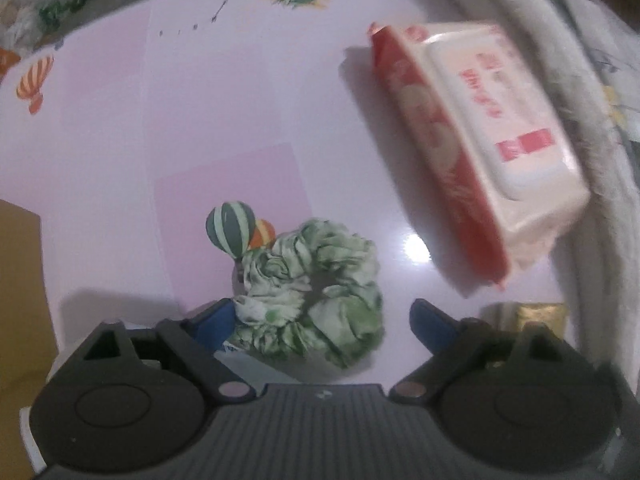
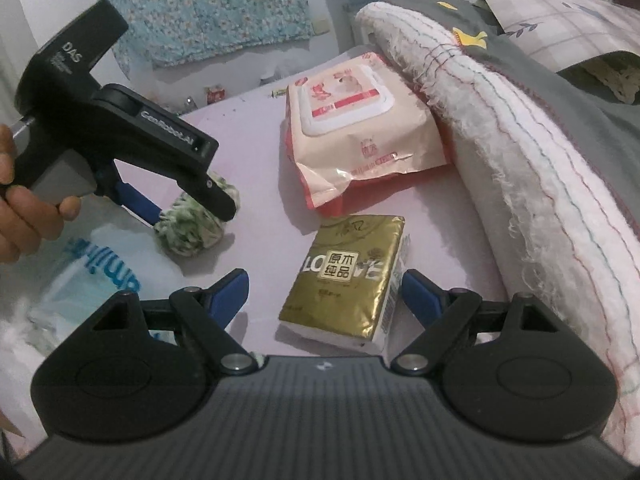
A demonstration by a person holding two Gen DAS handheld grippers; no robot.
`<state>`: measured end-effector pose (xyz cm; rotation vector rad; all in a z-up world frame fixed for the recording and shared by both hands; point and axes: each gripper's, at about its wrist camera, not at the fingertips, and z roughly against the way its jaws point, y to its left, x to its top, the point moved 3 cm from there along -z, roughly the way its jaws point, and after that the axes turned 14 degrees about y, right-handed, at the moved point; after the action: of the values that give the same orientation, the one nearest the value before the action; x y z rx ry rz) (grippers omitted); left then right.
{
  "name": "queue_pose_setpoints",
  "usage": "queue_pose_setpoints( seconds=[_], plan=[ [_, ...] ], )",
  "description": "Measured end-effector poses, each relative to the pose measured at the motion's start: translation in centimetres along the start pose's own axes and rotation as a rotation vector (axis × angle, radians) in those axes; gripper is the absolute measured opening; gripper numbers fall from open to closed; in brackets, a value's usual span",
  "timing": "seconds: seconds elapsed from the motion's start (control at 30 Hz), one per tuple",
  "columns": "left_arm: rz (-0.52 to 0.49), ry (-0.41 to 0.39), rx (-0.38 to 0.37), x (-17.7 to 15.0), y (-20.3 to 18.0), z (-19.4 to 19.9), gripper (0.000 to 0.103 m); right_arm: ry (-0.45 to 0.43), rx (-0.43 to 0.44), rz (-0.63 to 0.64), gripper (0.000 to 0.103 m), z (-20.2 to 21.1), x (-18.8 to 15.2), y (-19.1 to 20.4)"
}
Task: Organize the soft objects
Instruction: 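Grasp the green scrunchie with the left gripper while the right gripper grasps the gold tissue pack, then carry the green scrunchie into the box and open the left gripper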
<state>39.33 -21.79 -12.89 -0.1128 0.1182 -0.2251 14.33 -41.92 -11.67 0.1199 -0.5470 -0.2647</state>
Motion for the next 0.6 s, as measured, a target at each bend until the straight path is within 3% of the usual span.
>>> queue_pose_setpoints(
  seconds=[0.13,0.23,0.3,0.37,0.6],
  plan=[
    [-0.013,-0.025,0.026,0.1,0.4,-0.1,0.082,0.007,-0.045,0.051,0.083,-0.6,0.3,0.7],
    [-0.036,-0.054,0.050,-0.4,0.5,0.3,0.059,0.014,-0.096,0.090,0.076,-0.7,0.2,1.3],
    [-0.047,-0.061,0.035,-0.9,0.7,0.5,0.047,0.016,-0.133,0.102,0.060,-0.7,0.1,1.3],
    [-0.040,-0.072,0.026,-1.1,1.0,0.7,0.034,0.013,-0.127,0.093,0.058,-0.6,0.0,1.0],
    [-0.027,-0.127,-0.046,-2.5,0.6,2.6,0.024,-0.035,-0.038,0.004,0.056,2.2,-1.1,-0.1]
  ],
)
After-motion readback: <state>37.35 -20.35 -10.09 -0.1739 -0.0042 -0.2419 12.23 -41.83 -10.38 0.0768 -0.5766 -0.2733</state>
